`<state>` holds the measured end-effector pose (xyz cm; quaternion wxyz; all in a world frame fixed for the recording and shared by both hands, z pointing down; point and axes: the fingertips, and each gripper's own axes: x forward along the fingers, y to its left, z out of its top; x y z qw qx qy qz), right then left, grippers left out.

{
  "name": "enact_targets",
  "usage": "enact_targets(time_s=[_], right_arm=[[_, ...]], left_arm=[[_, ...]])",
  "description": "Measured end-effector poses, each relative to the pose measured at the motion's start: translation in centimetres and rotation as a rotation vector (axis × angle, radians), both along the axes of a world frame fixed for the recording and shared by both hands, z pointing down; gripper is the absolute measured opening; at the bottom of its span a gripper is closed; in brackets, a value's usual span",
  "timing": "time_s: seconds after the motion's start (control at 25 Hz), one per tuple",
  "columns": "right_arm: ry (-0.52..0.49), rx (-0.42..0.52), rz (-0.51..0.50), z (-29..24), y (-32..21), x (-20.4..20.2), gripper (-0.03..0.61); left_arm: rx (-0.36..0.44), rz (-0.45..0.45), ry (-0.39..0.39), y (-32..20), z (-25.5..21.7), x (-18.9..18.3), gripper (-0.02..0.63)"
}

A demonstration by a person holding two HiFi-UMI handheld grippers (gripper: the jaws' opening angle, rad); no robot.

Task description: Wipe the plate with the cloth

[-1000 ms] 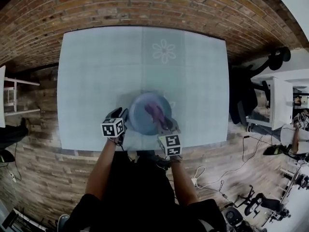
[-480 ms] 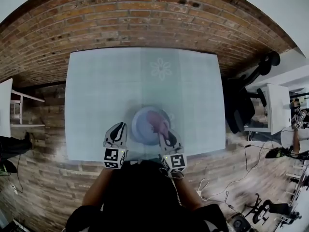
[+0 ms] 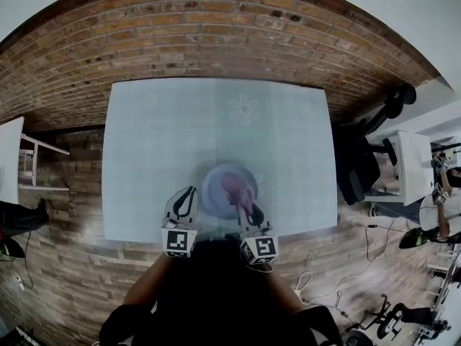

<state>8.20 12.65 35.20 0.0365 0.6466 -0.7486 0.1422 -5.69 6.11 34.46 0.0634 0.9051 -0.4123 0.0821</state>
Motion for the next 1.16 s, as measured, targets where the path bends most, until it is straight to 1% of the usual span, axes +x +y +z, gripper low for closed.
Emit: enact_targets(time_s=[0.28,0.4,0.92,1.16], right_arm=[[0.028,-0.009,-0.005,0.5,0.06,0.16,0.081],[0.032,-0.007,-0.006,0.35,0.01,0.27,0.081],[0.031,0.004,0.009,0.08,0.59,0.38,0.081],[0.031,-0.001,0.013,0.03,0.7,0.24,0.081]], left_arm=[[0.001,0.035,0.022,0.4,-0.24,1.01,0.049],[-0.012,0.045,0.014,0.56,0.03,1.18,0.049],[-0.019,0.048,0.013,0.95,0.0,0.93,0.049],[-0.009,0.049,0.009,0.83,0.19,0.56,0.049]])
